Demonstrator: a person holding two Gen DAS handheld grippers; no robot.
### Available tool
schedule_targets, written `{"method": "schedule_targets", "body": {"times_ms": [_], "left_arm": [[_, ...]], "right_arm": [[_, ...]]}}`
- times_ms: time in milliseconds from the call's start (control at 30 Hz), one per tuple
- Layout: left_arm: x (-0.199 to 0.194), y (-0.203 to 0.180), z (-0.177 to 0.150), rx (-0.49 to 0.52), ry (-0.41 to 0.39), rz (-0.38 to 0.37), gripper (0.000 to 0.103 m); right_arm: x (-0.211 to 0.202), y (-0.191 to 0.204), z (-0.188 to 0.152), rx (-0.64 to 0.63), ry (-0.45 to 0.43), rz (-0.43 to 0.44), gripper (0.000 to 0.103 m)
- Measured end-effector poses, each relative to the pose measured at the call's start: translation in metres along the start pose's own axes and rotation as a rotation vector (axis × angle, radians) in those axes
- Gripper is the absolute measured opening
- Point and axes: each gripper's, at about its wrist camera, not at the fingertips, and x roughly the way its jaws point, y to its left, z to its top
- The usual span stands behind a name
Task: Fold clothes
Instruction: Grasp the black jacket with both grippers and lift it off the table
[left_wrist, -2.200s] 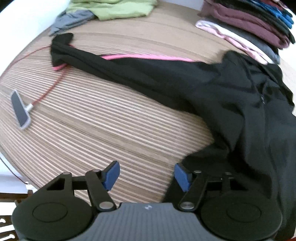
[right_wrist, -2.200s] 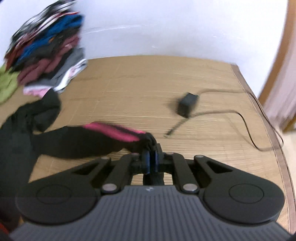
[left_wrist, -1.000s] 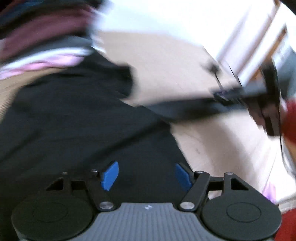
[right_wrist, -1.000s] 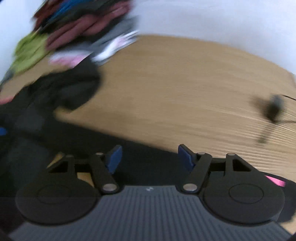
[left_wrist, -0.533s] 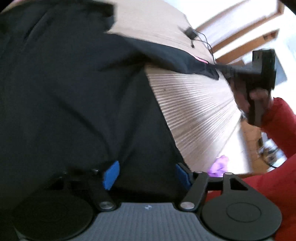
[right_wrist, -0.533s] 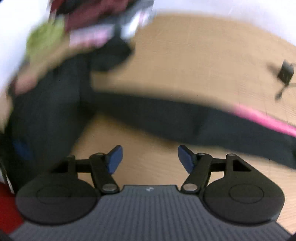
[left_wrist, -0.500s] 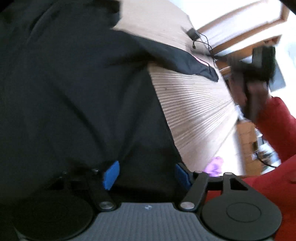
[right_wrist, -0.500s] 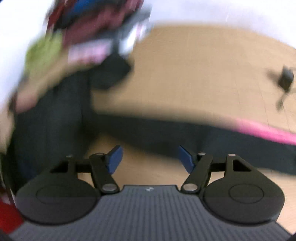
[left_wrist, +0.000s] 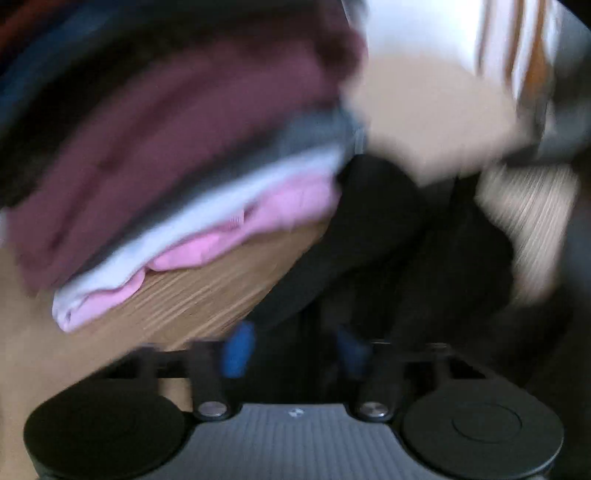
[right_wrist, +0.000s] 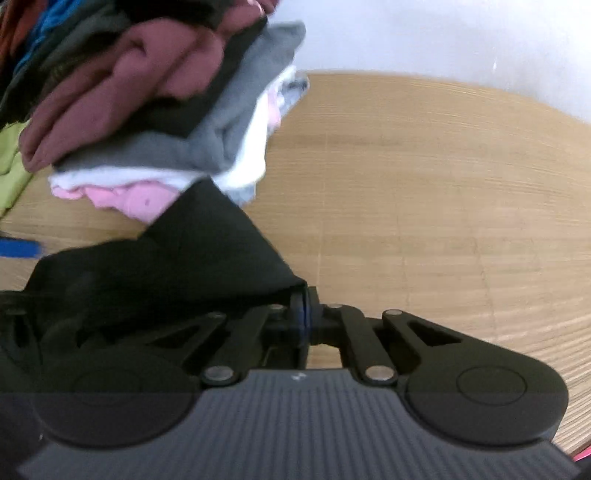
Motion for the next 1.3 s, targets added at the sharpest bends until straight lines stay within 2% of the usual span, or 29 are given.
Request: {"method": "schedule_targets", "body": {"times_ms": [33,67,100,167,233,400,467,500,533,600,633,667,733,833,867,900,933,967,1033,1067,1100,1167,1267,1300], "left_arm": [[0.009,-0.005,0.002,0.045,-0.012,0.04,0.01],[0.015,-0.005,0.001,0.048,0.017,0.083,0.0],[0.017,-0.002,0.004,0.018,0.002,0.13,0.0],[0.014,0.016,0.005,-0.114,-0.027,0.194,0.0],[-0.002,0.034,0.002,-0.247,-0.102,0.238,0.0],[-0.048,0.071,-0.007,-0.434,-0.26,0.378,0.0],[-0.06,0.085,-0.004,-0.478,-0.294,0.329,0.0],[-0.062,0.083,-0.003,-0.475,-0.285,0.277,0.0],[-0.059,0.079,-0.001,-0.461,-0.262,0.239,0.005],[-0.044,0.069,0.006,-0.42,-0.197,0.148,0.04],[-0.028,0.062,0.014,-0.389,-0.138,0.116,0.077],[-0.012,0.055,0.021,-0.355,-0.1,0.117,0.08],[0.017,0.041,0.037,-0.246,-0.063,0.109,0.07],[0.059,0.025,0.058,-0.066,0.022,0.062,0.072],[0.067,0.018,0.063,0.005,0.031,0.078,0.075],[0.07,0.013,0.068,0.065,-0.013,0.099,0.072],[0.073,0.012,0.073,0.076,-0.008,0.102,0.064],[0.077,0.012,0.078,0.088,-0.003,0.106,0.035],[0.082,-0.002,0.075,0.162,-0.001,0.187,0.01],[0.084,-0.009,0.074,0.199,0.0,0.228,0.005],[0.087,-0.016,0.072,0.234,0.0,0.267,0.004],[0.083,-0.018,0.064,0.218,-0.024,0.305,0.001],[0.052,-0.001,0.061,0.031,-0.134,0.313,0.0],[0.04,0.006,0.061,-0.019,-0.171,0.339,0.0]], "right_arm": [[-0.007,0.003,0.006,-0.016,-0.039,-0.006,0.004],[-0.013,0.006,0.012,-0.039,-0.078,-0.016,0.004],[-0.019,0.009,0.018,-0.064,-0.116,-0.027,0.004],[-0.032,0.015,0.029,-0.102,-0.194,-0.043,0.004],[-0.047,0.018,0.039,-0.121,-0.275,-0.05,0.004],[-0.074,0.016,0.048,-0.104,-0.402,-0.014,0.004],[-0.08,0.014,0.051,-0.096,-0.43,0.018,0.004],[-0.078,0.016,0.052,-0.107,-0.424,0.027,0.004],[-0.073,0.018,0.054,-0.122,-0.414,0.033,0.004],[-0.063,0.016,0.052,-0.165,-0.352,0.038,0.005],[-0.053,0.016,0.049,-0.178,-0.305,0.021,0.005],[-0.043,0.014,0.045,-0.185,-0.258,-0.011,0.005],[-0.025,0.01,0.036,-0.196,-0.165,-0.08,0.005],[-0.013,0.006,0.021,-0.215,-0.095,-0.118,0.005],[-0.012,0.006,0.016,-0.219,-0.083,-0.123,0.005],[-0.01,0.005,0.012,-0.221,-0.075,-0.126,0.005],[-0.01,0.006,0.008,-0.222,-0.069,-0.127,0.005],[-0.01,0.006,0.005,-0.223,-0.067,-0.125,0.005],[-0.01,0.005,0.001,-0.224,-0.068,-0.12,0.005],[-0.011,0.004,0.0,-0.221,-0.071,-0.121,0.005],[-0.012,0.003,0.001,-0.214,-0.077,-0.122,0.005],[-0.019,-0.001,0.005,-0.186,-0.116,-0.112,0.005],[-0.04,-0.009,0.014,-0.141,-0.21,-0.088,0.005],[-0.048,-0.009,0.017,-0.138,-0.243,-0.085,0.005]]}}
